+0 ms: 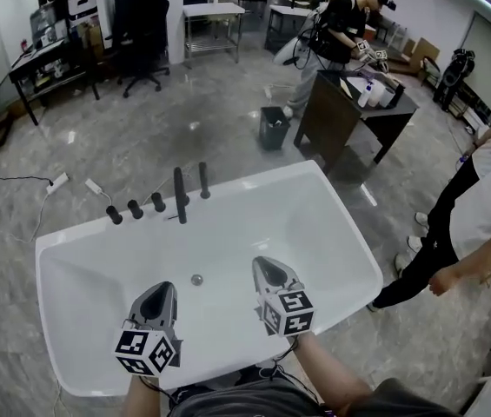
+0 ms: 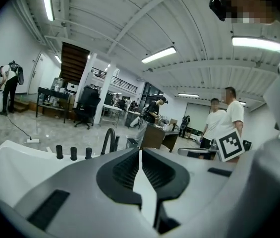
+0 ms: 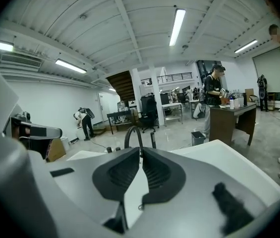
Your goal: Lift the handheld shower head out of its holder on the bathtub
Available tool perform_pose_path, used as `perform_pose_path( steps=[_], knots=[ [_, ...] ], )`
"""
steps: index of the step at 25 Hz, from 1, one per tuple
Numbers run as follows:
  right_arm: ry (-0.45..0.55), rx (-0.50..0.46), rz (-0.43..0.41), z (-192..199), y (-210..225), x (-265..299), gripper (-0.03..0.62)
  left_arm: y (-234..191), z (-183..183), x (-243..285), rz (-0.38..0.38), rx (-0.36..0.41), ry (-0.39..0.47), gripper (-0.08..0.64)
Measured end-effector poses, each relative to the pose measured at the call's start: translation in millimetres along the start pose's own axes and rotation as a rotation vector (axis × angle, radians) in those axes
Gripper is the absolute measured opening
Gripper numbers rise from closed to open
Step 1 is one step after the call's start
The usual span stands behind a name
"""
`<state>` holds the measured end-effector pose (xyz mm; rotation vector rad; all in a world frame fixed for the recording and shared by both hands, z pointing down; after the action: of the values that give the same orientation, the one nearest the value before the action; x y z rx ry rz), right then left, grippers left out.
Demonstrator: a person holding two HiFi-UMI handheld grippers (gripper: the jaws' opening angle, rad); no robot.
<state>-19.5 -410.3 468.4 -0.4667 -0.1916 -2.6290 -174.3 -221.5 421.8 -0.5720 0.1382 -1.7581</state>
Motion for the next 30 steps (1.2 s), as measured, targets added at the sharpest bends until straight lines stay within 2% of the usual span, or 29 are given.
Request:
perform_pose_path(
  steps=[8, 12, 16, 22, 30],
  knots=[
    [-0.006, -0.025, -0.078, 9, 51, 60, 0.032, 2, 5, 57, -0.086, 0.011, 0.014, 0.026],
    [0.002, -0.028, -0.111, 6, 61, 97, 0.032, -8, 0, 79, -0.122, 0.012, 0.024, 0.026],
    [0.025, -0.032, -0.109, 2, 69, 122, 0.033, -18, -2, 98, -0.138, 0.015, 0.017, 0.026],
    [0.015, 0.007, -0.106, 4, 66, 136, 0.032, -31, -7, 100, -0.147, -0.03, 0.039, 0.026],
    [-0.02, 0.005, -0.081, 12, 49, 140, 0.033, -45, -12, 101, -0.135, -0.017, 0.039, 0.026]
  ],
)
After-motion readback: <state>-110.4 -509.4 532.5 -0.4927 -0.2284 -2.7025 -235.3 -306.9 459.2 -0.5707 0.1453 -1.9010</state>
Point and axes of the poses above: the fingertips, and each gripper's own axes: x forward along the fingers, y to its right, z out of its underside, the point moved 5 cm from there along -x, backward along the fingers, and after that the axes turned 7 degrees about -x, right-handed, at the moved point
